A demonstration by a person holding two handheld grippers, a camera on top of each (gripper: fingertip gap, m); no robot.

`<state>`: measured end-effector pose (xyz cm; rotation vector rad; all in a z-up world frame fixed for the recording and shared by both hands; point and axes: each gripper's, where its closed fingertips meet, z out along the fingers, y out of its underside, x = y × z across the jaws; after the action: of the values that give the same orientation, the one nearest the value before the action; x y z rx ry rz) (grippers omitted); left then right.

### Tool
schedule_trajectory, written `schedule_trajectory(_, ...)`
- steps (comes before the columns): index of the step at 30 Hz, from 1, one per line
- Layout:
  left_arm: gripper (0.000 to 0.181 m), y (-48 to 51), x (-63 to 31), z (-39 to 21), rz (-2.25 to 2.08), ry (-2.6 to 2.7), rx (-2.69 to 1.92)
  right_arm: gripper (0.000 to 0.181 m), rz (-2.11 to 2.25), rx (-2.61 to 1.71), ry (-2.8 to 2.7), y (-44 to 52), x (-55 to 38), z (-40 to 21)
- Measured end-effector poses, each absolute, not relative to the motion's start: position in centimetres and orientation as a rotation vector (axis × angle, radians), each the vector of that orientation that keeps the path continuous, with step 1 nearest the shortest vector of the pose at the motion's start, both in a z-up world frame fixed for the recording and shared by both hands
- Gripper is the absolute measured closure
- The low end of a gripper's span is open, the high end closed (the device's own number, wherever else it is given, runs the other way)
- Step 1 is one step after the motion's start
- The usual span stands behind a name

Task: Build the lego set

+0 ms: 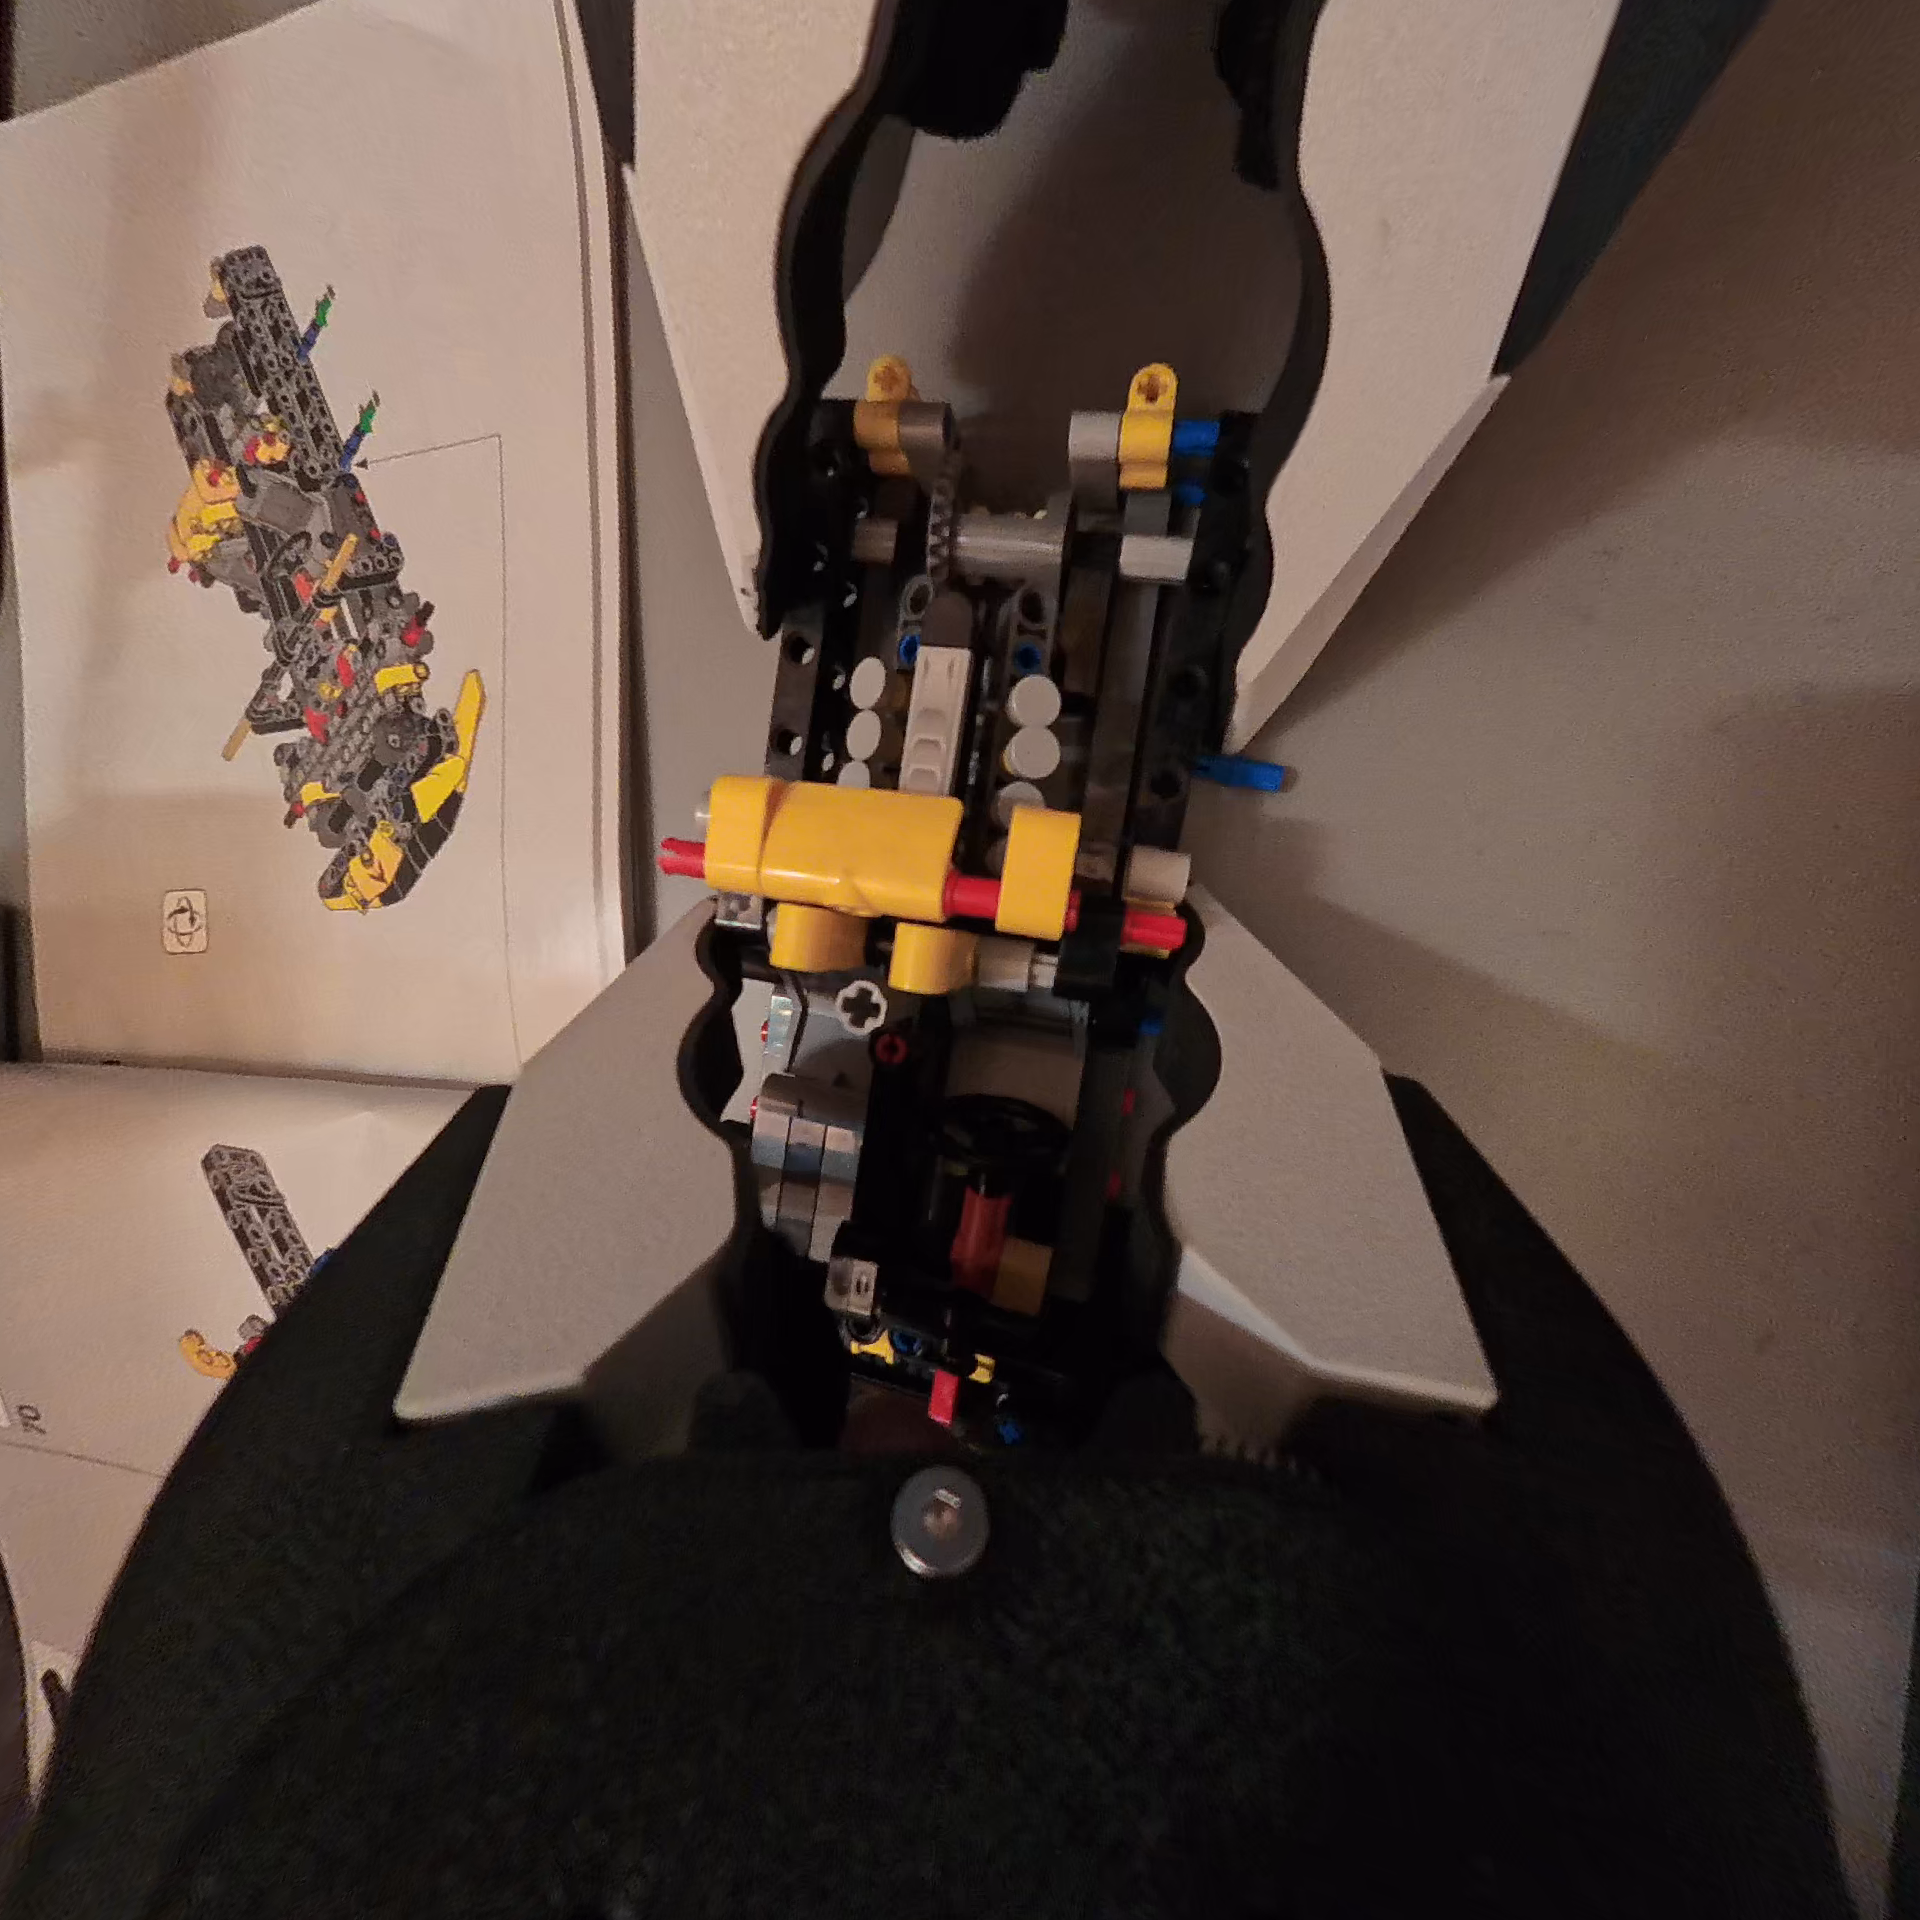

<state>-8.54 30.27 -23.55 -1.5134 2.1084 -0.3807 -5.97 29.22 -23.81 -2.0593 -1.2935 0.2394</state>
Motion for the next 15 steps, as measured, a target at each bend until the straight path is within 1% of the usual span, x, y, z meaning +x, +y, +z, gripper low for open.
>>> schedule_trajectory(3,0.099,30.2,-8.4,-23.6,-0.387,2.113,-1.512,0.094,0.238,-2.080,-1.282,29.2,-5.8,-23.8)
schedule_trajectory(6,0.098,30.1,-8.5,-23.6,-0.386,2.113,-1.512,0.096,0.201,-2.063,-1.288,28.7,-5.4,-23.6)
schedule_trajectory(15,0.098,29.8,-8.4,-23.5,-0.389,2.105,-1.514,0.095,0.324,-2.083,-1.310,28.2,-5.1,-23.5)
